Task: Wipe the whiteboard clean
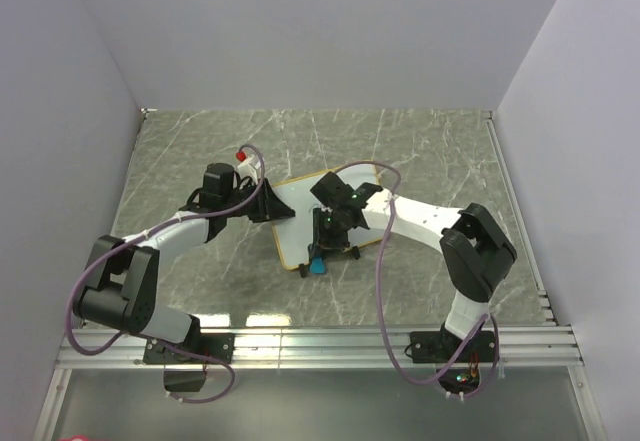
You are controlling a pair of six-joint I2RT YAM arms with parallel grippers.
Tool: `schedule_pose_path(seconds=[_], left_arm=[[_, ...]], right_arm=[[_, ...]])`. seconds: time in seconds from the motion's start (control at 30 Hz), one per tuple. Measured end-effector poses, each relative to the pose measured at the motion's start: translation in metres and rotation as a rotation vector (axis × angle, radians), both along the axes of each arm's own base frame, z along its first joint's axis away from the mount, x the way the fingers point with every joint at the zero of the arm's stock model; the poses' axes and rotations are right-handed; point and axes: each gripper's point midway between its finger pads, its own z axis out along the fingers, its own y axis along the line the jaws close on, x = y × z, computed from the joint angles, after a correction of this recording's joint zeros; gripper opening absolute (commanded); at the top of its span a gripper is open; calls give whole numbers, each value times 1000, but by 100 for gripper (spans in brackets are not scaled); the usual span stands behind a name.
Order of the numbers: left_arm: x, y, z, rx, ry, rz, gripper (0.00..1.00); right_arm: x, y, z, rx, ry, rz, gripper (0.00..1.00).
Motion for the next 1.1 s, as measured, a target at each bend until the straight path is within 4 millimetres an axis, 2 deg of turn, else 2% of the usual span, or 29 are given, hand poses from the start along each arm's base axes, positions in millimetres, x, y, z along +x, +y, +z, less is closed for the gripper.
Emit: schedule_pose_path(seconds=[0.17, 0.3, 0.43, 0.57, 0.8, 0.9, 1.1], left_arm=[[0, 5, 4, 25, -7, 21, 0], [-2, 7, 7, 42, 0, 30, 0], [-3, 8, 7, 47, 8, 32, 0], [-3, 8, 7, 46, 9, 33, 0], [-3, 10, 0, 51, 36, 36, 0], [-2, 9, 0, 51, 37, 28, 0], [-1, 8, 0, 54, 28, 21, 0]], right_arm=[[10, 5, 12, -52, -4, 3, 0], [37, 17, 37, -59, -75, -18, 0], [74, 36, 70, -16, -170, -55, 0], [98, 43, 85, -5, -220, -83, 0], [96, 37, 73, 18, -249, -78, 0], [83, 21, 57, 15, -254, -72, 0], [41, -13, 17, -20, -215, -50, 0]])
